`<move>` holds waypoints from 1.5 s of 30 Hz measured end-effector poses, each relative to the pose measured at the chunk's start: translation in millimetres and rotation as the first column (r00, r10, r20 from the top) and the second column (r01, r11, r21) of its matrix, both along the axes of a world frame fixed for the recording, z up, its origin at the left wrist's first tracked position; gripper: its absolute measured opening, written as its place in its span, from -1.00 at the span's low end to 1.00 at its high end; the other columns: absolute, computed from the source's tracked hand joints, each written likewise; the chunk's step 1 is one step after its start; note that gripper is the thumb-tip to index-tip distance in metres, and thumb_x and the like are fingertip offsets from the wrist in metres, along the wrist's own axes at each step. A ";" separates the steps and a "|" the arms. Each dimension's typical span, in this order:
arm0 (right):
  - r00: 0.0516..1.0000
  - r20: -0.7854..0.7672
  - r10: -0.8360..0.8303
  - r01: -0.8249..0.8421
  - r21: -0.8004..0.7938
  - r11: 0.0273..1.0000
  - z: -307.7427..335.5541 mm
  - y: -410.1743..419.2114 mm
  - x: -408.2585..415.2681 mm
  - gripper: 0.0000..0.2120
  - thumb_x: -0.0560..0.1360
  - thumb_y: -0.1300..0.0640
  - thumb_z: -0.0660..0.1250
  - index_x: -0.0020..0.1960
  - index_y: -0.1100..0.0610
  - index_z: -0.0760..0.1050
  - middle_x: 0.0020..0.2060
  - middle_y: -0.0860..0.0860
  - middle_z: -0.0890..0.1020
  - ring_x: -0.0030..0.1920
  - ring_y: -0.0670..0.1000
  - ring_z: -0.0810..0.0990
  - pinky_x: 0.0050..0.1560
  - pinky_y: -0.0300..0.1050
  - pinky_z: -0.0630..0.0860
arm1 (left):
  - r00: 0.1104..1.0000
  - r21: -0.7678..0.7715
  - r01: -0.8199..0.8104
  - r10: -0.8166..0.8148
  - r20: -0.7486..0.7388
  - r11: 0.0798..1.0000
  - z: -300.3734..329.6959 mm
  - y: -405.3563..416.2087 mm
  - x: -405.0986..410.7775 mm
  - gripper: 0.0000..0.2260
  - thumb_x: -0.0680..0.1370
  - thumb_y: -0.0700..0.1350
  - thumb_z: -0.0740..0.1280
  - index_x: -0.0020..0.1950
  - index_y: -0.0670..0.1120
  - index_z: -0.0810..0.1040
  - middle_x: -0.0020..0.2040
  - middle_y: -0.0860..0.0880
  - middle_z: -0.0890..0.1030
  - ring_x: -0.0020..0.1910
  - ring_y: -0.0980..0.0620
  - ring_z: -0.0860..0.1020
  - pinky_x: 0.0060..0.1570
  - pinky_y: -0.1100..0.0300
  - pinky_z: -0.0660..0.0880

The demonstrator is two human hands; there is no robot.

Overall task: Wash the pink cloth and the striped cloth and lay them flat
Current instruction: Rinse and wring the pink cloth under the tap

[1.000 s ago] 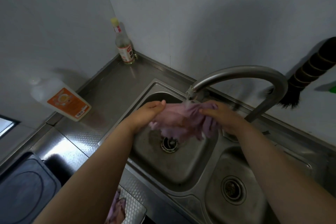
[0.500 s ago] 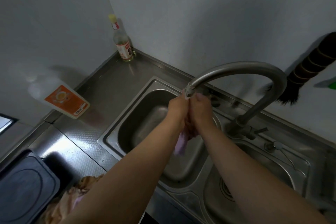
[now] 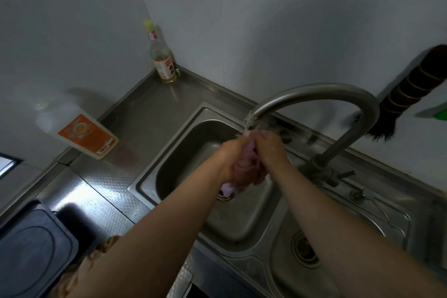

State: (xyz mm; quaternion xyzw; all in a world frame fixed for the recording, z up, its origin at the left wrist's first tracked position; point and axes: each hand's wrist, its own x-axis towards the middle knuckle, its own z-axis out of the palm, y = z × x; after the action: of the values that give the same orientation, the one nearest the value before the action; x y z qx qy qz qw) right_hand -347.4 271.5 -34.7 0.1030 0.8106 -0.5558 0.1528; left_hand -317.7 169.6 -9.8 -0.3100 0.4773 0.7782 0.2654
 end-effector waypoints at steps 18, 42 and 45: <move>0.880 0.118 0.459 -0.412 -0.290 0.864 -4.2 28.4 1.2 -0.74 0.46 0.03 0.42 -0.01 0.22 0.58 -0.22 0.04 0.69 -0.19 -0.01 0.64 -0.15 -0.13 0.57 | 0.608 -0.783 0.495 -0.794 0.002 0.377 23.7 -73.8 -18.0 -0.72 0.57 0.10 0.30 0.08 -0.09 0.54 -0.05 -0.02 0.63 -0.09 0.03 0.59 -0.06 0.20 0.57; 0.855 0.116 0.506 -0.494 -0.118 0.861 -10.7 48.8 -16.2 -0.64 0.36 -0.17 0.46 0.12 -0.12 0.54 0.12 0.01 0.62 0.12 0.03 0.61 0.12 0.04 0.56 | 0.704 -0.700 0.361 -0.672 -0.228 0.616 5.7 -110.0 -13.5 -0.73 0.65 -0.02 0.15 0.07 -0.15 0.57 -0.04 -0.10 0.65 -0.03 -0.02 0.63 0.05 0.16 0.55; 0.831 0.136 0.539 -0.534 -0.073 0.842 -9.0 52.1 -16.9 -0.75 0.38 -0.13 0.46 0.00 -0.06 0.57 -0.04 -0.03 0.67 0.03 0.01 0.64 0.06 -0.02 0.56 | 0.815 -0.524 0.235 -0.460 -0.352 0.818 -4.3 -106.3 -9.0 -0.66 0.66 0.00 0.11 0.03 -0.18 0.58 -0.08 -0.24 0.64 -0.10 -0.12 0.63 -0.07 0.13 0.56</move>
State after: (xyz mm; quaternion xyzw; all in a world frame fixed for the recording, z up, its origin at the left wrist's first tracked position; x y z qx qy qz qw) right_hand -364.3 323.6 -43.8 -0.0890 0.7840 -0.4941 0.3650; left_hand -326.7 63.3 -14.1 -0.0730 0.7454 0.6302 0.2047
